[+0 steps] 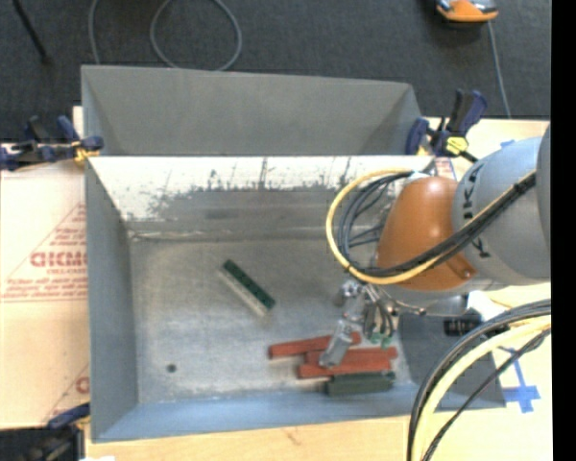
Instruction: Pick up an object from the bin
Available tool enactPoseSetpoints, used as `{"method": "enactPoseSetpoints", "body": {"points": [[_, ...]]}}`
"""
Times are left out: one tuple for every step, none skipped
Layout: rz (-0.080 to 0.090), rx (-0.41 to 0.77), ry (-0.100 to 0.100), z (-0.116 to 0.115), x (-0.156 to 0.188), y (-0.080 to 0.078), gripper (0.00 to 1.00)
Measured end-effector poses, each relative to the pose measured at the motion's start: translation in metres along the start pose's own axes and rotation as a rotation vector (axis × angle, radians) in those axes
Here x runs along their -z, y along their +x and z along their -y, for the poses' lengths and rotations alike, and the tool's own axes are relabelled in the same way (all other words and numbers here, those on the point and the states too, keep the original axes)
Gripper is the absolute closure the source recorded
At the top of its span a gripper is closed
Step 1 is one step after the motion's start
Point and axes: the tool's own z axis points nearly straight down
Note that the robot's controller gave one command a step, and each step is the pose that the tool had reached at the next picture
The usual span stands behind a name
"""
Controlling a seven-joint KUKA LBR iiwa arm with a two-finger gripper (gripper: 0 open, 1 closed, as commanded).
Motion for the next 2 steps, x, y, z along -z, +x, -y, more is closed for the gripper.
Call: {"method": "enactPoseSetpoints", "body": {"points": [[0.012, -0.062, -0.002, 0.0182, -0.017, 0.0226, 0.0], [0.01, -0.061, -0.002, 0.0179, -0.0151, 0.0224, 1.0]]}}
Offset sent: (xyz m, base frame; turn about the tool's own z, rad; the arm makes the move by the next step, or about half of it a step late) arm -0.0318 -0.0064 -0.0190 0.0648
